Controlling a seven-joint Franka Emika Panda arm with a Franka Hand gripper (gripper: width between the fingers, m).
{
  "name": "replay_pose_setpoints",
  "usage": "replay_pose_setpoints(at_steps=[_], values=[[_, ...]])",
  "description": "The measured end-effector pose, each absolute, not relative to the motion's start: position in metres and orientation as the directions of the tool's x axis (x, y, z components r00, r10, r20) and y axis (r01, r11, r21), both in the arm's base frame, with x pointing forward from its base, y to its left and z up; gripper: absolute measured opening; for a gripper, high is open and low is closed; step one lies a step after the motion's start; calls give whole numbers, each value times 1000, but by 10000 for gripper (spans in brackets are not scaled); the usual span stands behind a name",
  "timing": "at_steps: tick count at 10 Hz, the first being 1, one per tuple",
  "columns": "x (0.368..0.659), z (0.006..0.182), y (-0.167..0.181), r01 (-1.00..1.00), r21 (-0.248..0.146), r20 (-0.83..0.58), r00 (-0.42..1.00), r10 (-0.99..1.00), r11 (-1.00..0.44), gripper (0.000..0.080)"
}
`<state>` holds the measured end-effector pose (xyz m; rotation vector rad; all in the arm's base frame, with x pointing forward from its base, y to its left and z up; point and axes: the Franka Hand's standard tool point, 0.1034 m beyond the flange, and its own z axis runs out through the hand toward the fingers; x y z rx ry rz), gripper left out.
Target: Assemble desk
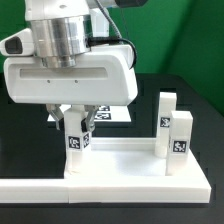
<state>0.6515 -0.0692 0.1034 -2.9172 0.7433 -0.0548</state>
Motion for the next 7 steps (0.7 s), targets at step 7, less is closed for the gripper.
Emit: replay_pose_setpoints(at_steps=[7], values=[[646,100,-79,-990,-133,-198,-9,-980,36,294]])
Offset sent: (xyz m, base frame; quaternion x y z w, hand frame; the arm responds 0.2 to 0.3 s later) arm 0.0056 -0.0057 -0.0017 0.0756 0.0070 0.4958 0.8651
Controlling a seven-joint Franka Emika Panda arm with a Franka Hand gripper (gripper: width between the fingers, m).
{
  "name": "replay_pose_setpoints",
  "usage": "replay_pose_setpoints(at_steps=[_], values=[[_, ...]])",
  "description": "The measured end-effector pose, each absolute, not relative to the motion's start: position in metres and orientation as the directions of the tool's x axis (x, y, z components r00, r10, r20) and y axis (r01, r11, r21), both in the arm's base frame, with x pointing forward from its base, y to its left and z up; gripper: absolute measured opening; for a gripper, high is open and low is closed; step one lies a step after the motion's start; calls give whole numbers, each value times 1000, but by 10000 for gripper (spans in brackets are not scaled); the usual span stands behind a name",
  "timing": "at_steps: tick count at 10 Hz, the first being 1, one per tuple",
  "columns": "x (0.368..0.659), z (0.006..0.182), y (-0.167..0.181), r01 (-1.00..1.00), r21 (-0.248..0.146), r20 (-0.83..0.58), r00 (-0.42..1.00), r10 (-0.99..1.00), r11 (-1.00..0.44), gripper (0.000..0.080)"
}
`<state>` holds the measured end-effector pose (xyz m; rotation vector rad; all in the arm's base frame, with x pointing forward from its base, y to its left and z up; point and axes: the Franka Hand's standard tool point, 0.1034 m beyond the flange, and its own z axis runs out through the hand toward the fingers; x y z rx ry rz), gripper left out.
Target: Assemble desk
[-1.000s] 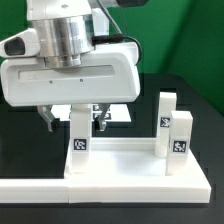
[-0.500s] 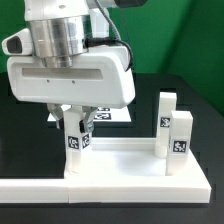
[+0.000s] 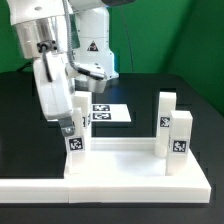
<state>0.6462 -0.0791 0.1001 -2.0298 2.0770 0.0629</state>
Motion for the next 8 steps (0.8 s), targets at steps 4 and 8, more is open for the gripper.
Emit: replay_pose_setpoints(at_steps=[4,8], values=[[646,100,-74,-992,-126,-196,6,-981,19,301],[652,106,-70,-846,-196,-110,521,-846,-496,641]])
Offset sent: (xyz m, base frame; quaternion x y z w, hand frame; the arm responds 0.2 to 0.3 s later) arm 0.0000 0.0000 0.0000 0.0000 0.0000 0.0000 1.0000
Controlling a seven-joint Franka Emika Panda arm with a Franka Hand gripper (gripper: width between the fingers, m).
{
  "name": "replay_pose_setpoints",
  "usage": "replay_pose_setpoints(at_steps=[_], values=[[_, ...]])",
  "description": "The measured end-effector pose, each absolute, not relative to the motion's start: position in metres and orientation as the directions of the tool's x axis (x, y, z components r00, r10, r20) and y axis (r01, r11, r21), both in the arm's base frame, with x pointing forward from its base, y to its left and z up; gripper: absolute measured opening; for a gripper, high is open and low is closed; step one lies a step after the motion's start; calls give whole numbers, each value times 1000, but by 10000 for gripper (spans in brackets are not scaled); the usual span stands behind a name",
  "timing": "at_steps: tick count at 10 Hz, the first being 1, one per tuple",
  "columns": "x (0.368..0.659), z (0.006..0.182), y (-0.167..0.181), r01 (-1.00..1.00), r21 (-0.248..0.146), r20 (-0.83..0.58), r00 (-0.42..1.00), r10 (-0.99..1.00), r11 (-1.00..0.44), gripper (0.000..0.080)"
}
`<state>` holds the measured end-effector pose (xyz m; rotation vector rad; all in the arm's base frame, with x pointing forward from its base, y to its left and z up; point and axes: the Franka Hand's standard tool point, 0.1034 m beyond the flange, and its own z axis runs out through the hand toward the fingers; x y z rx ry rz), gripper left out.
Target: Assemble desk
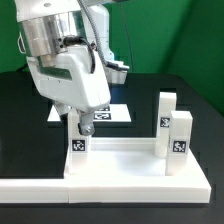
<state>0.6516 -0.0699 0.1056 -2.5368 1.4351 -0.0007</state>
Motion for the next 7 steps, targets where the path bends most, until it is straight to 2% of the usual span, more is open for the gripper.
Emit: replay_pose_setpoints(at_steps=[2,3,4,5,7], values=[[652,106,-70,-743,-203,-71,660,-748,-637,648],[652,107,-69,-562,-179,-13,822,-570,-807,648],[652,105,-59,-387,-159,17,919,-394,-908,649],[651,99,-46,-279,-159,27,958,-287,-947,649],[649,98,-46,-309,-157,25,948,-316,-938,649]])
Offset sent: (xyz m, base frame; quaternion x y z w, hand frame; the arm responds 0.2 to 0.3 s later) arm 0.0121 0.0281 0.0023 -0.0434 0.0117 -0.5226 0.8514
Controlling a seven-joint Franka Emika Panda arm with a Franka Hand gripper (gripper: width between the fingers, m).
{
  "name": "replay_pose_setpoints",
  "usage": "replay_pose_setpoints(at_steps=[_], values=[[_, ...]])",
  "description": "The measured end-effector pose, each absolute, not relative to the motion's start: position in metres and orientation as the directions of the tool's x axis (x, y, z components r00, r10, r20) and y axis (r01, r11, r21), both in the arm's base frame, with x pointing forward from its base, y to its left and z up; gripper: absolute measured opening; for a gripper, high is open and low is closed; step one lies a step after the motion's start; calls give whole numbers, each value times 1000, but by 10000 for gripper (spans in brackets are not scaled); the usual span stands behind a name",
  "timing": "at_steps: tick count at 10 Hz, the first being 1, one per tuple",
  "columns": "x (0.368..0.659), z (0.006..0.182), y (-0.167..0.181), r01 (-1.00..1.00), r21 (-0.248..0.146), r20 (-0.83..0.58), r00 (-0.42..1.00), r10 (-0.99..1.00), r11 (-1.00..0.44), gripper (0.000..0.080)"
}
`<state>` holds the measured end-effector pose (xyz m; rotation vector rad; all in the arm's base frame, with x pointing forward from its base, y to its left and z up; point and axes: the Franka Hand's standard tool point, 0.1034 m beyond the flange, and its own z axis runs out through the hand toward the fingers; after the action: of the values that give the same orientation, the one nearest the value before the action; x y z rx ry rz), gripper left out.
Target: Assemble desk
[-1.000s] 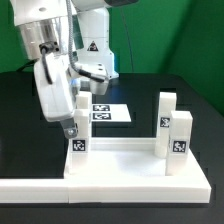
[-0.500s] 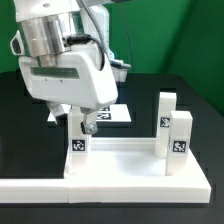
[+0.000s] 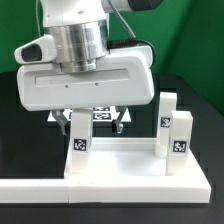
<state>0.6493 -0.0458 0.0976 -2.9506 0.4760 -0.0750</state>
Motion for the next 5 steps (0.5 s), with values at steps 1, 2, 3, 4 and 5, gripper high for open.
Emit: replay_pose_setpoints(at_steps=[1,2,3,4,5], values=[[649,97,-48,-308,-153,26,949,-315,-939,524],[648,97,-54,-361,-149,19,930,-368,-920,524],[648,97,-58,-425,-147,10,902,-431,-893,349],[646,96,-61,-491,-142,-1,868,-496,-859,349],[646,96,-62,-542,-142,-9,837,-547,-828,303]])
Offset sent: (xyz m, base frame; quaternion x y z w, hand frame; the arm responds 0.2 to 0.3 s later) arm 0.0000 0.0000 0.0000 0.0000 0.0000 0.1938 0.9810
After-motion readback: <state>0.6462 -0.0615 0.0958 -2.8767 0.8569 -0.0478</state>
